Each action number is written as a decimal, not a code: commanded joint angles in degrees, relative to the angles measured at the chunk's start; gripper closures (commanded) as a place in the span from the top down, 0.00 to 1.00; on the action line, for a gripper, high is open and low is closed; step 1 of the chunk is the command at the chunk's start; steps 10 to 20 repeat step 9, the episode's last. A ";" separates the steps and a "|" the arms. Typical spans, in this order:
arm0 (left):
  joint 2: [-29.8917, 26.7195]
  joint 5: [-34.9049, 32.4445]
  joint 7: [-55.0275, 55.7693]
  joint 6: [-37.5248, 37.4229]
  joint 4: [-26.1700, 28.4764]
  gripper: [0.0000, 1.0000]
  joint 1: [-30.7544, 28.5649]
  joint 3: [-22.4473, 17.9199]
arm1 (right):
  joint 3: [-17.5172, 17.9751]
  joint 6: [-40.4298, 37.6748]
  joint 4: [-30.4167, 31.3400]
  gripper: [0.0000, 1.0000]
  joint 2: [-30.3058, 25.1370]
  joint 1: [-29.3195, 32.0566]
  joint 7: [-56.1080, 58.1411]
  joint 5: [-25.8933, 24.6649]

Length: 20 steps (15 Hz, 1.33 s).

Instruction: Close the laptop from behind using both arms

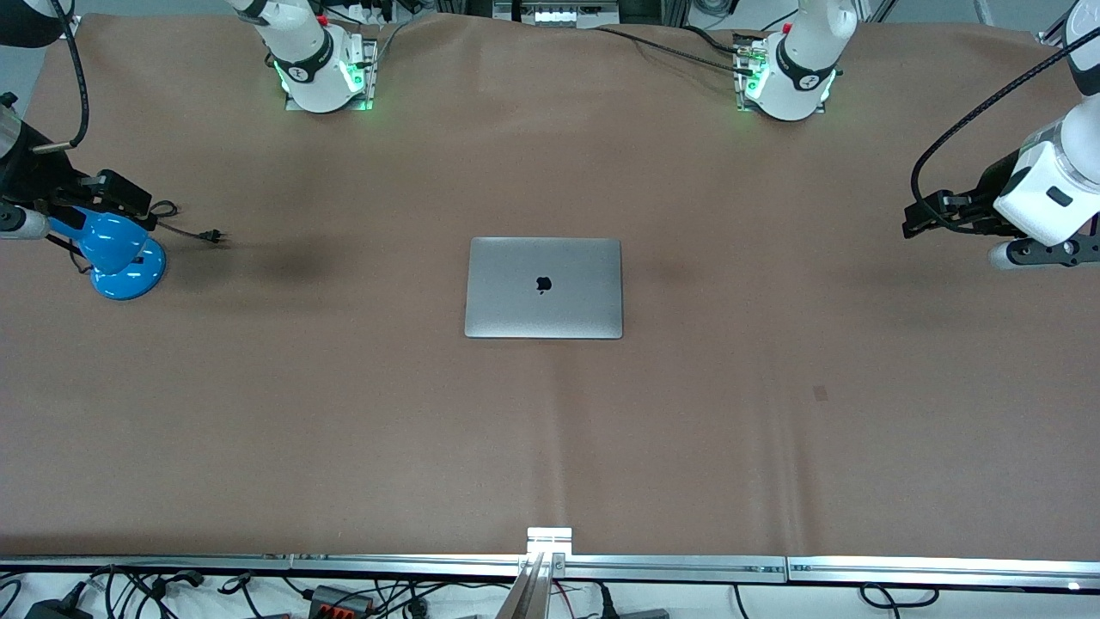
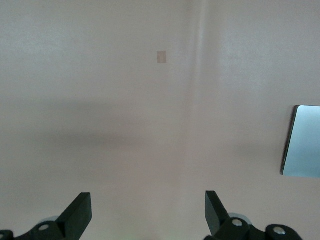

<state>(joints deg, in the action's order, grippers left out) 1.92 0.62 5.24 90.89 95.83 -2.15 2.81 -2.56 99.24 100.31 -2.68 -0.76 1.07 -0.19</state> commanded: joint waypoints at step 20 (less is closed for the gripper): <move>-0.86 -1.06 0.65 -0.80 0.23 1.00 0.30 0.09 | 0.63 -1.95 1.12 1.00 -2.24 1.03 0.86 -0.69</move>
